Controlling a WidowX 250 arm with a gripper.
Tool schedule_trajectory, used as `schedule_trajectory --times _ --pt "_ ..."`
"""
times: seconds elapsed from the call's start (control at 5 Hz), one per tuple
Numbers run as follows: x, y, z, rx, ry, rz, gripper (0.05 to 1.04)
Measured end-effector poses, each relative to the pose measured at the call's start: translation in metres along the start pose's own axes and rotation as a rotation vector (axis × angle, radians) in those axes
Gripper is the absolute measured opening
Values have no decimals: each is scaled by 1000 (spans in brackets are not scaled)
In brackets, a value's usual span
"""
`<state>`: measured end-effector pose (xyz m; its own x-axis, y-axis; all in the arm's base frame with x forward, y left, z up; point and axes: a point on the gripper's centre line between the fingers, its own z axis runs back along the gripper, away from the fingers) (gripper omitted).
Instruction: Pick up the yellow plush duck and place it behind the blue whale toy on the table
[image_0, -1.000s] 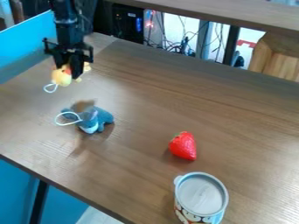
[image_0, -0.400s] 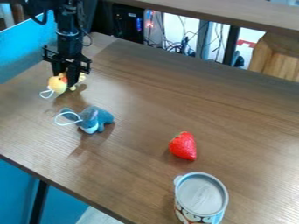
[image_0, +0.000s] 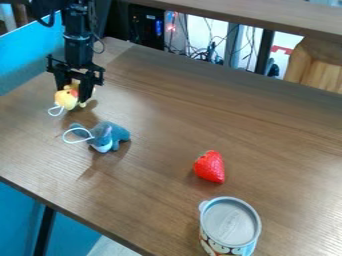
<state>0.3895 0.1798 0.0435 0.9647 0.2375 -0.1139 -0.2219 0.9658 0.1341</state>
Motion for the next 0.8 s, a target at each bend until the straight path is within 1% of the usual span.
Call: schedule_trajectory --times 0.2,0.4,0.6,0.8 --pt "1 -5 7 -40 -22 25 982" --pt "2 -6 19 -53 -53 25 1005" --pt "-2 -6 24 -53 -72 14 1001" --pt "-31 -6 55 -50 -102 -35 1001"
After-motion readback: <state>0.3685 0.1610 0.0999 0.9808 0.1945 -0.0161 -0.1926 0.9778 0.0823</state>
